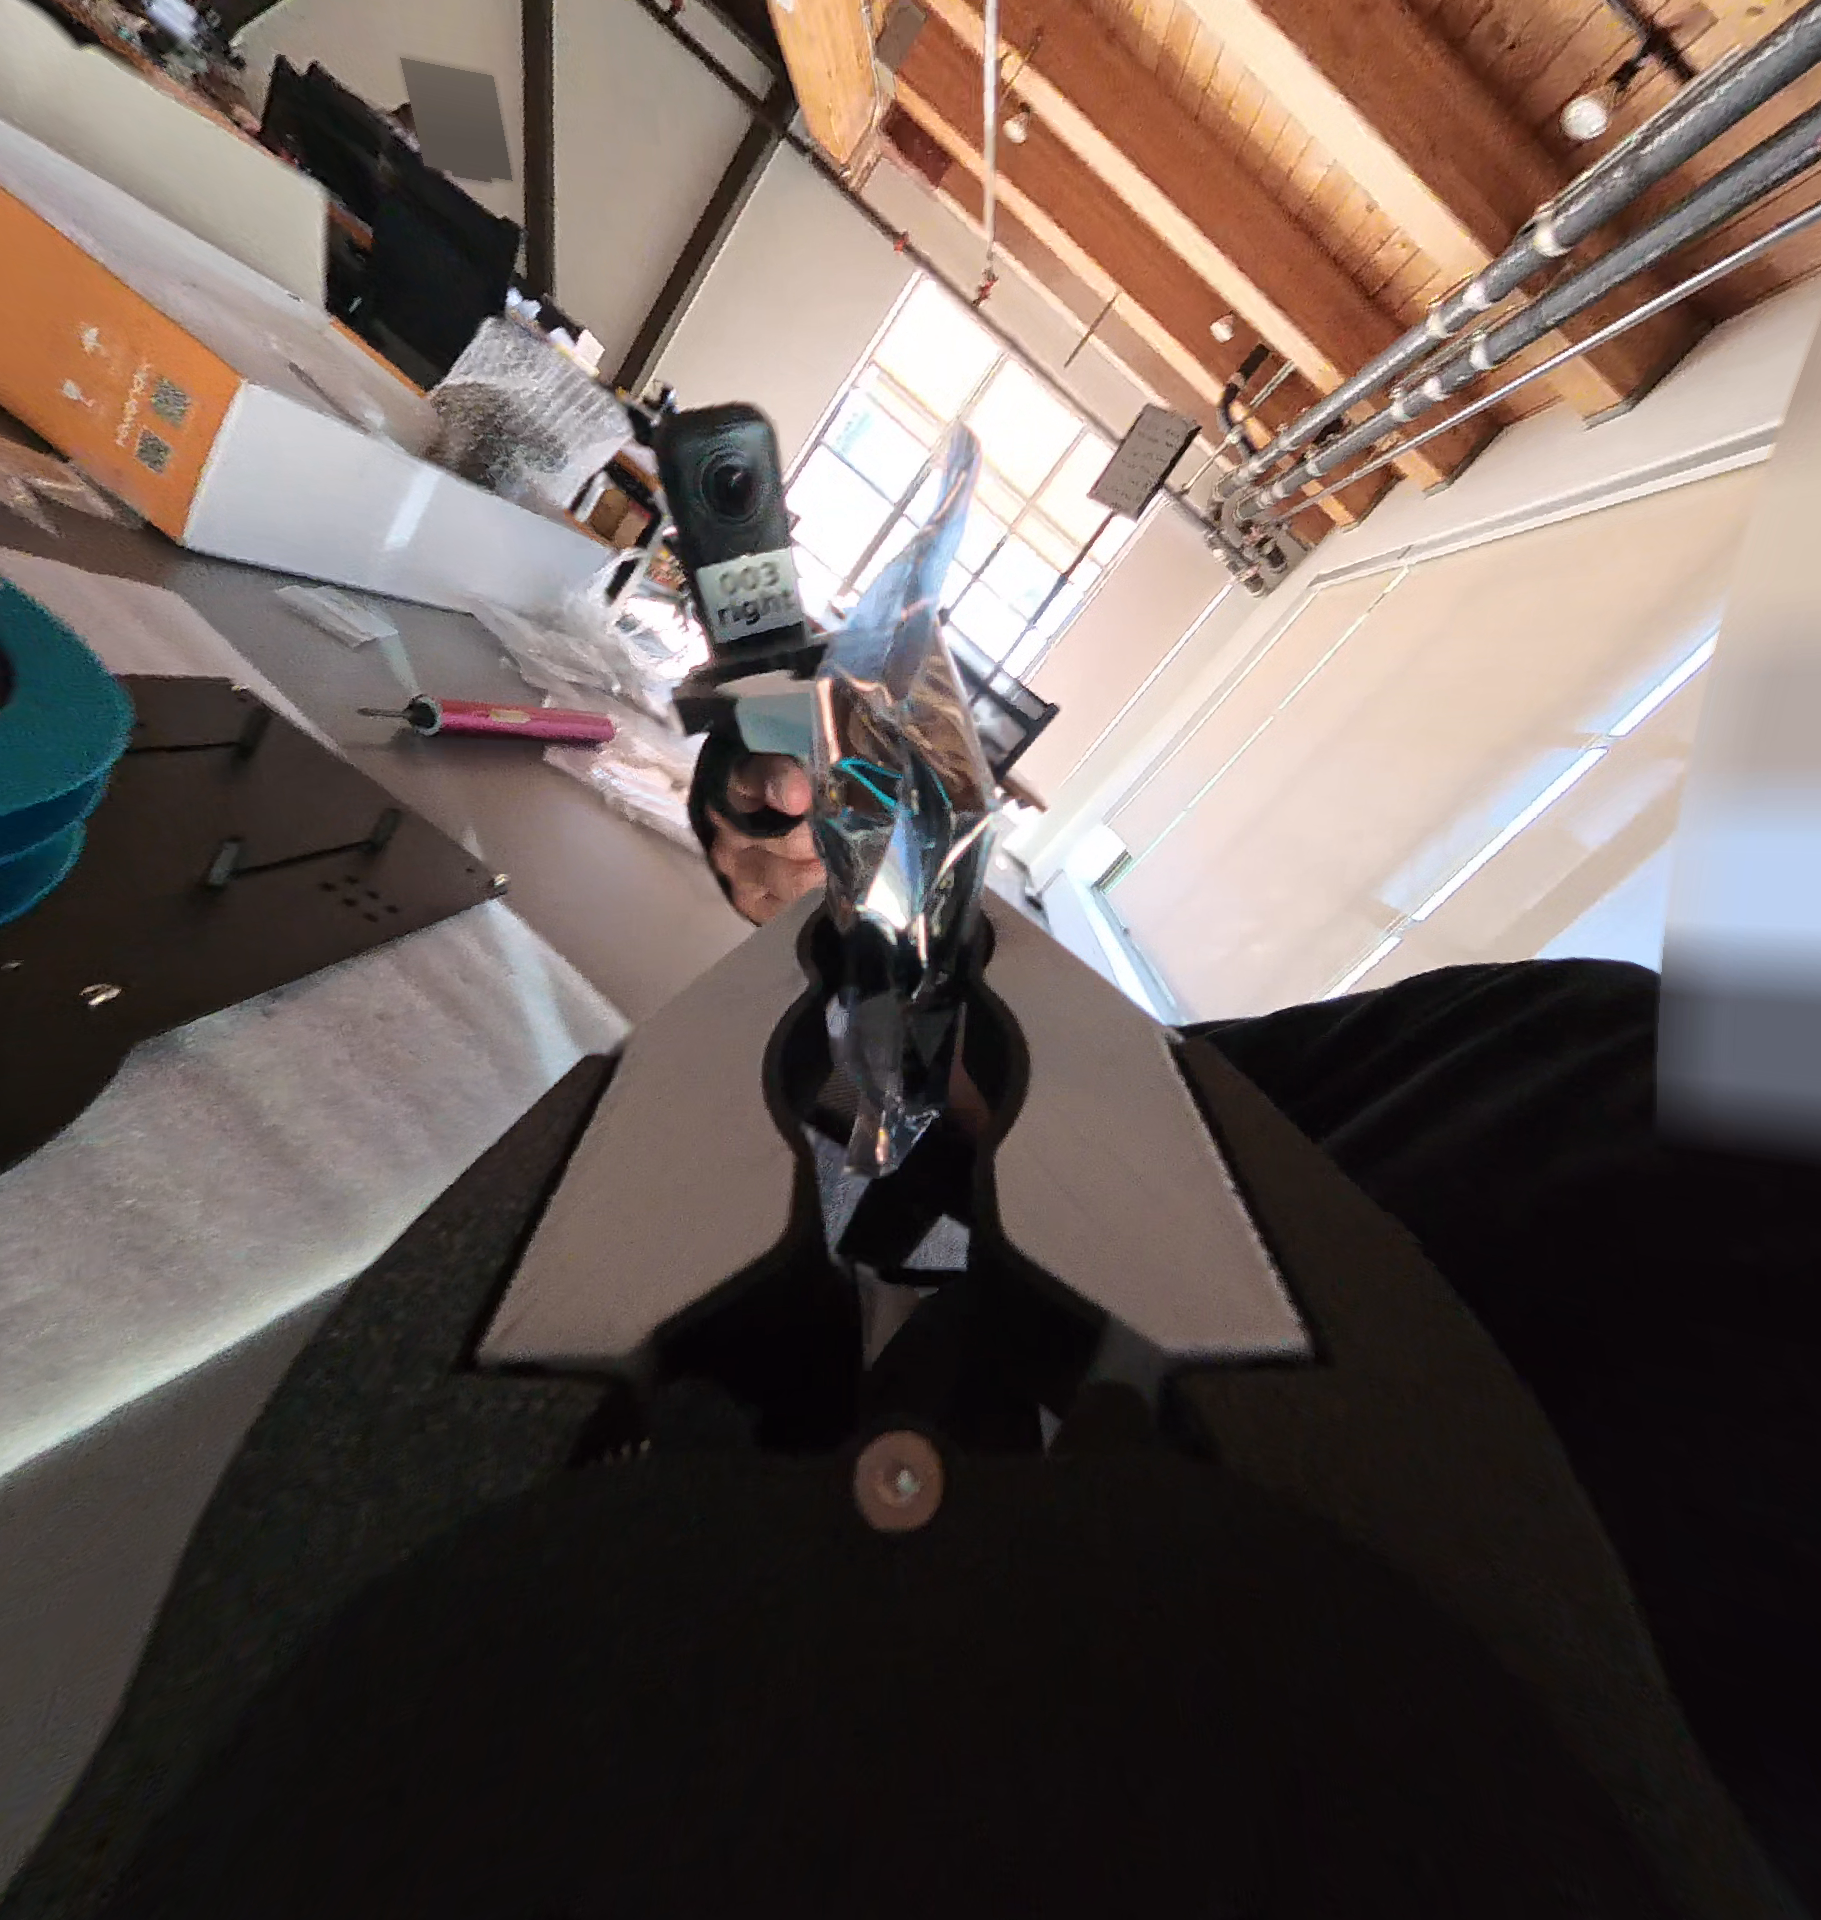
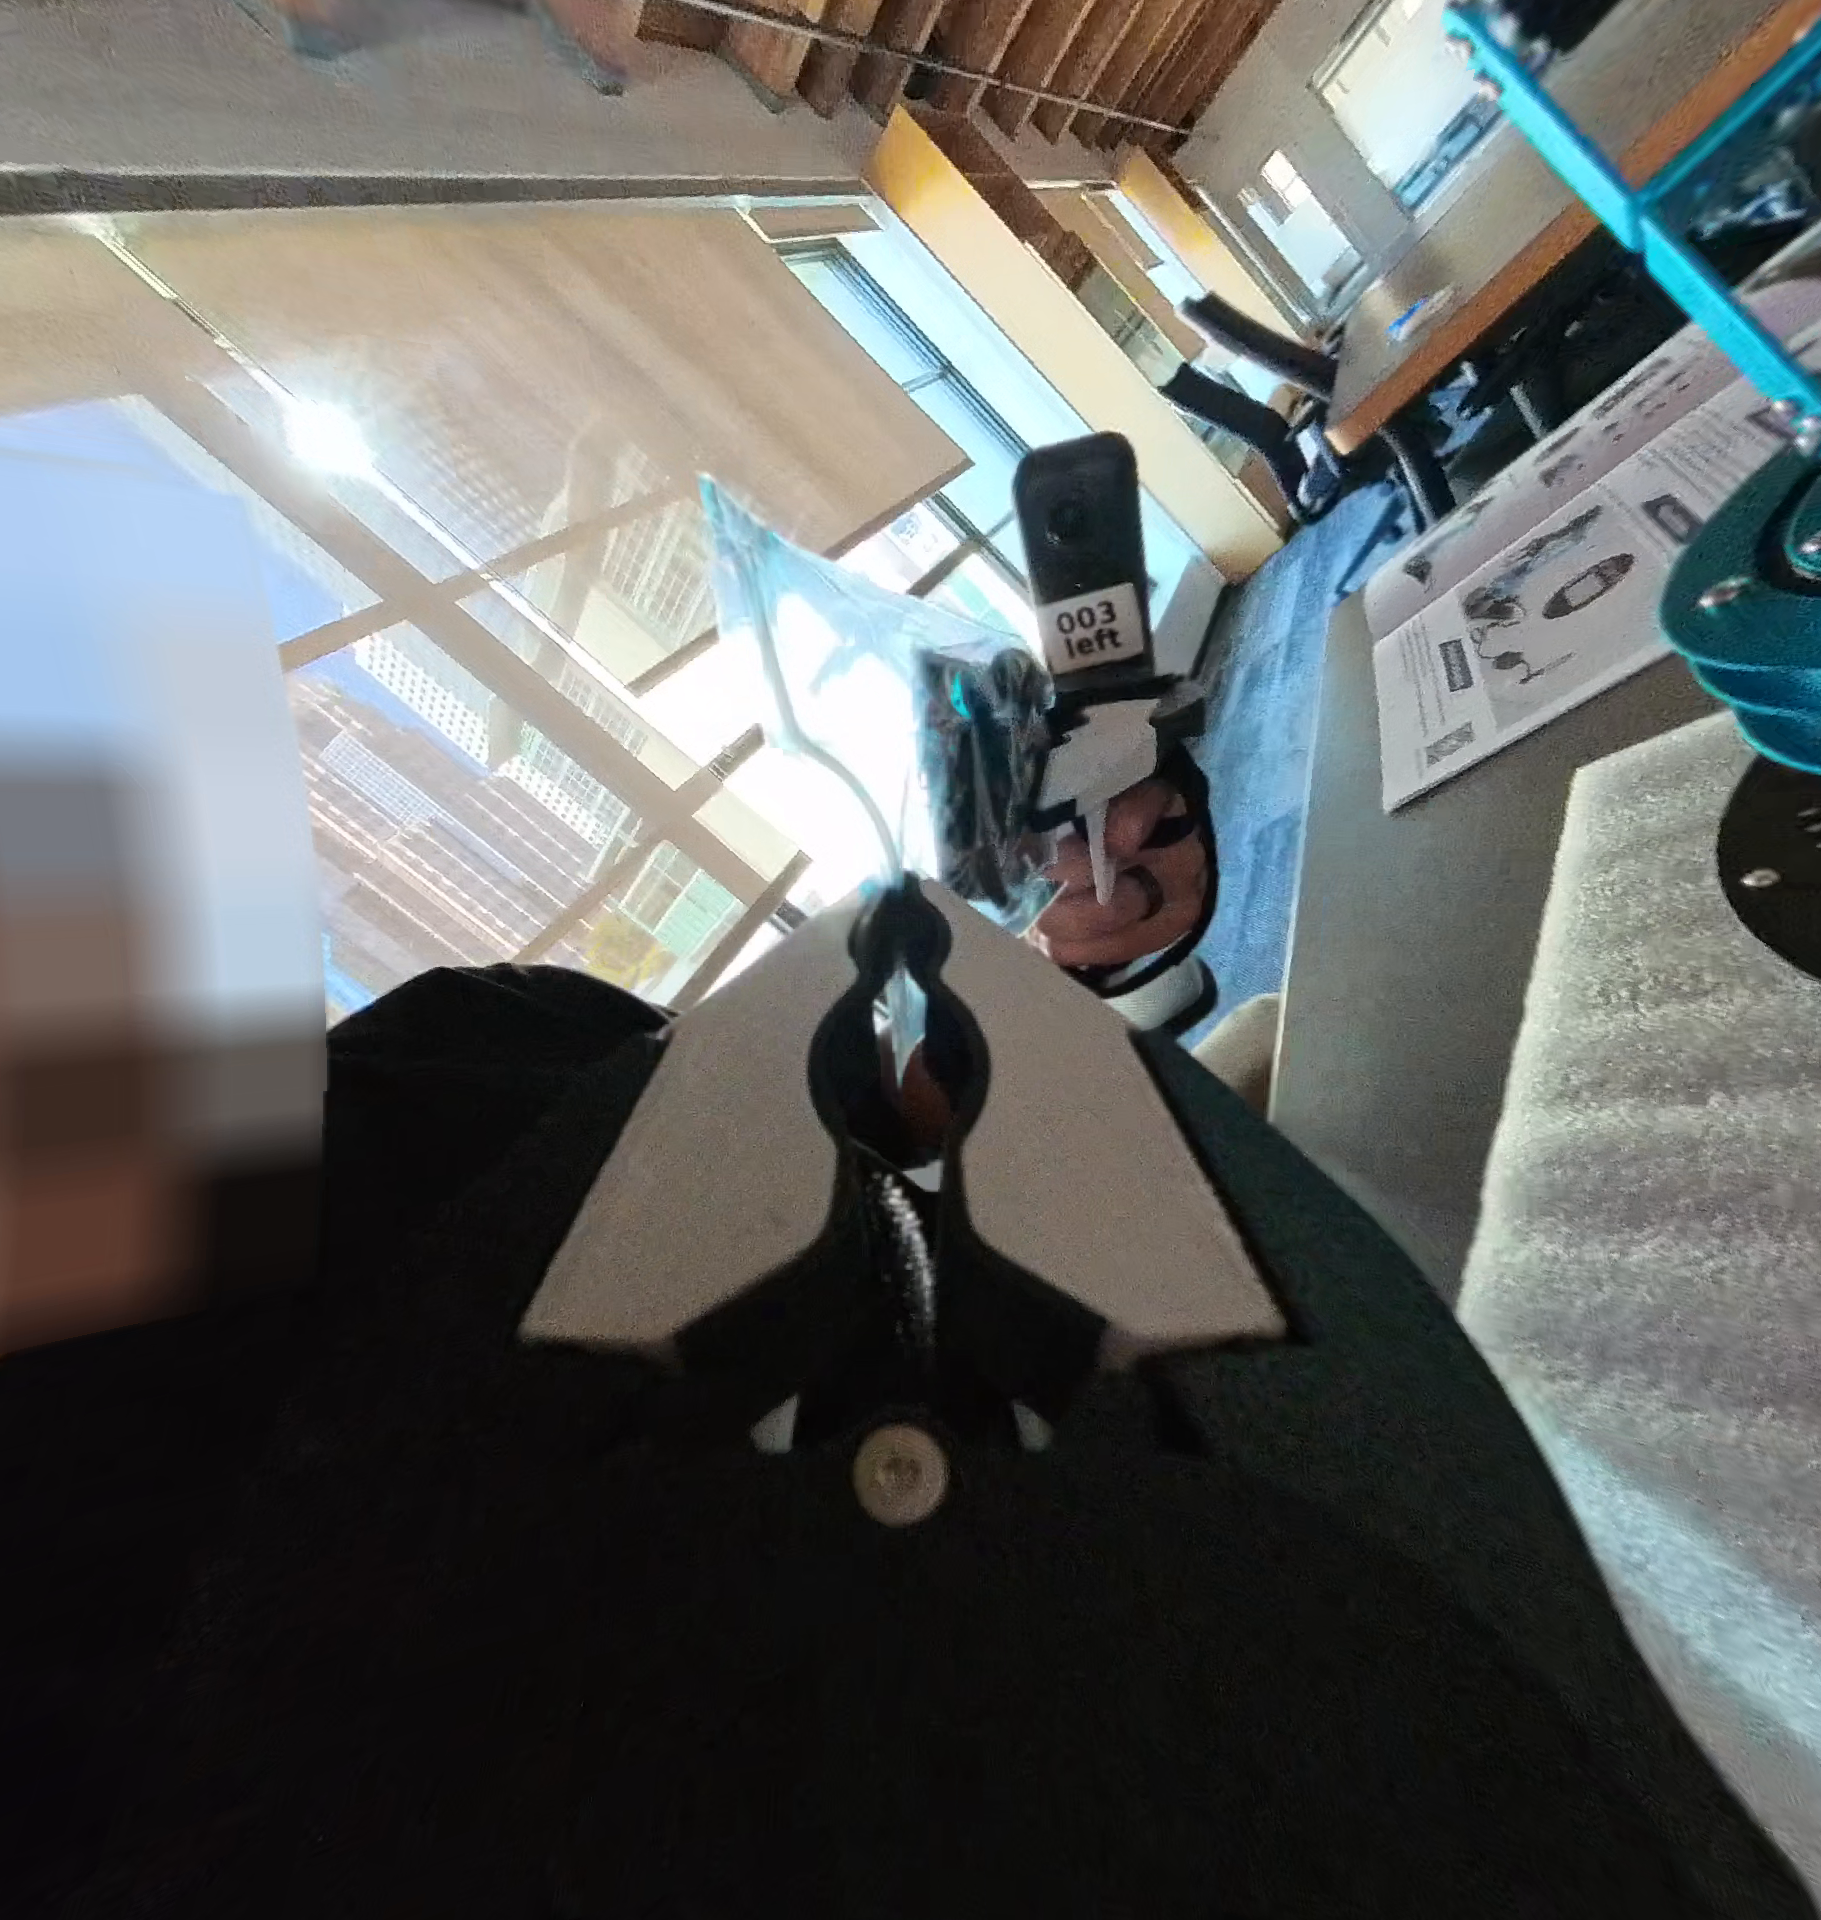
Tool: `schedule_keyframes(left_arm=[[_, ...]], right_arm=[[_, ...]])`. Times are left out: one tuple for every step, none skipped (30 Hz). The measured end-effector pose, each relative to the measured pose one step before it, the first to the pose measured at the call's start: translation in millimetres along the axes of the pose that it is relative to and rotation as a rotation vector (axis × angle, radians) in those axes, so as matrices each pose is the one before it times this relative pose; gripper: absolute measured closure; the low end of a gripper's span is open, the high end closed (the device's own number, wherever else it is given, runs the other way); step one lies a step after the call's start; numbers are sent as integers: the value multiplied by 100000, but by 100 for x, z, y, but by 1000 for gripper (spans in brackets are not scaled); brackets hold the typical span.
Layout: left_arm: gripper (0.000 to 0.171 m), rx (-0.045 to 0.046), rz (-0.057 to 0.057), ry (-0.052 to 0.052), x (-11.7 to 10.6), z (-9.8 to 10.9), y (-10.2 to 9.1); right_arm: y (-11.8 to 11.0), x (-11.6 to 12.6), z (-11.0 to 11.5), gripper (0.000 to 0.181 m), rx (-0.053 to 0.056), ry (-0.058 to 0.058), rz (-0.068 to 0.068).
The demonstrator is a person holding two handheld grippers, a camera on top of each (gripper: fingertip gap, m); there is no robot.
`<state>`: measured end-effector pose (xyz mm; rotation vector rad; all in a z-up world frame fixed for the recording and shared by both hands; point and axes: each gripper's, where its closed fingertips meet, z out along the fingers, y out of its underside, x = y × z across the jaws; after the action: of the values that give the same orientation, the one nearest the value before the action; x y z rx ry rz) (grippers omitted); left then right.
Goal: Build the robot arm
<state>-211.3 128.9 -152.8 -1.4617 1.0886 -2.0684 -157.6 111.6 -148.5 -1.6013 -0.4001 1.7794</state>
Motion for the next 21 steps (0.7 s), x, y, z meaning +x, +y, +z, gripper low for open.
schedule_keyframes(left_arm=[[155, -1107, -41, -2247, -596, -120, 281], [155, -734, -63, -1496, -434, -70, 239], [155, -233, -203, -808, -296, -65, 138], [155, -197, -406, -1289, -396, -75, 80], [155, -224, -717, -1972, -530, -94, 32], [155, -86, -610, -1247, -455, -74, -4], [154, 93, -724, -9, -293, -76, -49], [155, 356, -1005, 107, -282, -80, -112], [155, -6, -1023, 12, -269, -17, -89], [154, -565, -261, -79, -171, 15, -21], [154, -893, 599, -454, -134, 2, -2], [154, -990, 861, 1140, 194, -58, -17], [154, -340, 431, 4010, 677, -104, -122], [154, 113, 281, 4806, 840, 10, -116], [154, 834, 539, 3719, 684, 92, -163], [155, 1021, 186, 1230, 197, 9, -204], [155, 826, 56, 414, -63, -87, -167], [155, 536, 323, 520, -164, -125, -80], [155, 336, -310, 112, -303, -126, 5], [155, 107, -1409, -84, -333, -89, 48], [155, -419, -727, -1309, -430, -55, 120]], right_arm=[[134, 614, -89, 181, -1464, 3710, -2406], [62, 411, -74, 181, -1514, 3718, -3960], [106, 371, -41, 181, -2018, 4075, -4740], [136, 403, -12, 181, -2461, 4840, -4725], [159, 462, -8, 177, -2474, 4835, -4921], [20, 617, -38, 173, -1389, 5579, -5122], [-183, 465, -46, 174, 59, 4777, -4515], [-208, 28, -74, 173, 500, 1667, -3349], [-174, -31, 4, 172, 230, 275, -1832], [-139, 161, 52, 170, -86, 1010, -727], [-86, 193, 65, 171, -366, 1021, -739], [-206, 163, -70, 181, 472, 580, -1041], [-45, -365, -103, 181, 352, -4103, 1026], [-373, -1158, -83, 181, 2831, -10809, 7805], [-484, -950, 16, 181, 4296, -11403, 12114], [-252, -202, 40, 181, 3034, -6969, 10642], [-155, 61, 64, 181, 2087, -4187, 4865], [-1, 19, 128, 181, 922, -2876, 1407], [-41, 177, 91, 181, 434, -622, 1528], [-67, 256, 0, 181, -7, 739, 600], [-22, 231, -63, 181, -623, 1413, -977]])
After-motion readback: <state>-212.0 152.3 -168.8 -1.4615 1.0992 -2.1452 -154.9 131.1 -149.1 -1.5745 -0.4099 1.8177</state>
